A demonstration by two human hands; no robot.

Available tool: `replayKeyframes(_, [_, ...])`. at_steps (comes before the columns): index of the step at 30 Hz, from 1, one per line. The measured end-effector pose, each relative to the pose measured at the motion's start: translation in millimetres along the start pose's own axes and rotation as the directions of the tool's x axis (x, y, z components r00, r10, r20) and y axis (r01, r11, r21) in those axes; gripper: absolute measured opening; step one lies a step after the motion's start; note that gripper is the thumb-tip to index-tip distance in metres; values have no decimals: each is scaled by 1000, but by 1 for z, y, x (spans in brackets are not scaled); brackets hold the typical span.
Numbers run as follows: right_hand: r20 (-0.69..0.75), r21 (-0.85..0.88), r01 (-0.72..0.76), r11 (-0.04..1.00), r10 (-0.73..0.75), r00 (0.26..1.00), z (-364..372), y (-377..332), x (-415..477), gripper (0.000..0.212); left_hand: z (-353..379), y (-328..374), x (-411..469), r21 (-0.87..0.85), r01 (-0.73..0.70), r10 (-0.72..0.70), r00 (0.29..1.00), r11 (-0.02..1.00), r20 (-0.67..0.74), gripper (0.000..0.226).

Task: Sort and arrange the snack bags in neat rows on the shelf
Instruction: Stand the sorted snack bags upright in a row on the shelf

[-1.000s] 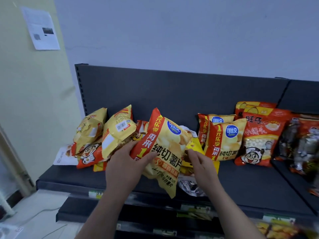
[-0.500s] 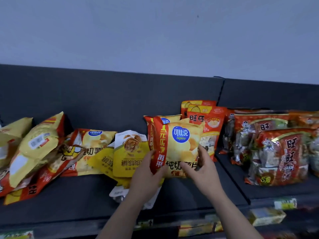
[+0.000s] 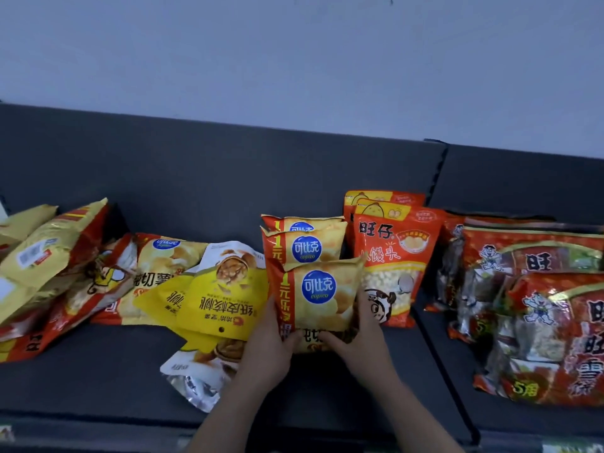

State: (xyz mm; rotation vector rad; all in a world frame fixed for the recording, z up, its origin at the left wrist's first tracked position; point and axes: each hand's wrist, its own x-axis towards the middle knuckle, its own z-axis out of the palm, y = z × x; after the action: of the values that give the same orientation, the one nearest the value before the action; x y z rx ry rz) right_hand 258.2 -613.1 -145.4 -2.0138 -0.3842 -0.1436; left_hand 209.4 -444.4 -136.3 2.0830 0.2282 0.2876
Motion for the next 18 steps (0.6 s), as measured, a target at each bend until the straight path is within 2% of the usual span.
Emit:
replayKeyframes(8, [12, 16, 43, 999, -43, 999, 10, 1, -4, 108, -2, 1, -10, 67, 45, -43, 999, 997, -24, 68])
replayKeyframes(14, [33, -23, 40, 999, -39, 999, 10, -1, -12, 113, -6, 6, -22, 96, 117, -114, 993, 988, -39, 77])
replayKeyframes(18, [12, -116, 40, 992, -38, 999, 1, -5, -18, 112, -12, 17, -28, 132, 69, -58, 994, 989, -90, 77])
